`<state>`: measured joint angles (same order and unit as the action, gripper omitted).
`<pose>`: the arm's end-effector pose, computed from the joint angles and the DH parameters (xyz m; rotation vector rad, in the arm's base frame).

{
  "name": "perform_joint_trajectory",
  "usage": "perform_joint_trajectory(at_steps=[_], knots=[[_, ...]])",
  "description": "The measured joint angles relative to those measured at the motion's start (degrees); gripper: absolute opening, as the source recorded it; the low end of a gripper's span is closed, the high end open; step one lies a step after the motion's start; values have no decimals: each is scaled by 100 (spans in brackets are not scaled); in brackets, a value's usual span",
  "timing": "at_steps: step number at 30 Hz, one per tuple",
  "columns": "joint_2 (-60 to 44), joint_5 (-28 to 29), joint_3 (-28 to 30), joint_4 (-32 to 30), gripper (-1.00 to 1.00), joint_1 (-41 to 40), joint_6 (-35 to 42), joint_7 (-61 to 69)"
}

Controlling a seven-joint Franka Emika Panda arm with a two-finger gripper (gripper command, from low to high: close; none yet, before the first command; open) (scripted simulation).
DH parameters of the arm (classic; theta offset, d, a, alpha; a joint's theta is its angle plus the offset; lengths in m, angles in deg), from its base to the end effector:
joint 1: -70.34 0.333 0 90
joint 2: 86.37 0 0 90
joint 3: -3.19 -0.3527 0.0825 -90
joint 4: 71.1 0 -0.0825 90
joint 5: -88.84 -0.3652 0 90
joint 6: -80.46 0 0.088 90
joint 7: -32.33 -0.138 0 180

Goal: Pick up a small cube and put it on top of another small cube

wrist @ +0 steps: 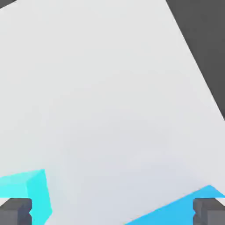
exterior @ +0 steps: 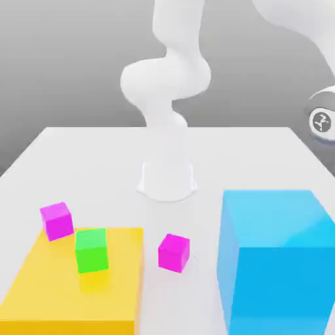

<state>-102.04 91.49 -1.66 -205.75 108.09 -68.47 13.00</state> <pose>0.3763 0.3471 0.2343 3.0527 0.6877 -0.0302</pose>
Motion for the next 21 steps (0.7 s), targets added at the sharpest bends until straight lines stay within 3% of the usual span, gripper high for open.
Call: perform_joint_trajectory(at_steps=[4,9,10,16,21], knots=[[189,121,-150,-768,0,222,-679,-106],[-646,379,38,-752,0,434,-1528,-305],[-769,400,66,-733,-100,457,-1629,-323],[-830,424,75,-722,-100,463,-1673,-345],[-22,204,-80,-880,-100,359,-1035,-172]])
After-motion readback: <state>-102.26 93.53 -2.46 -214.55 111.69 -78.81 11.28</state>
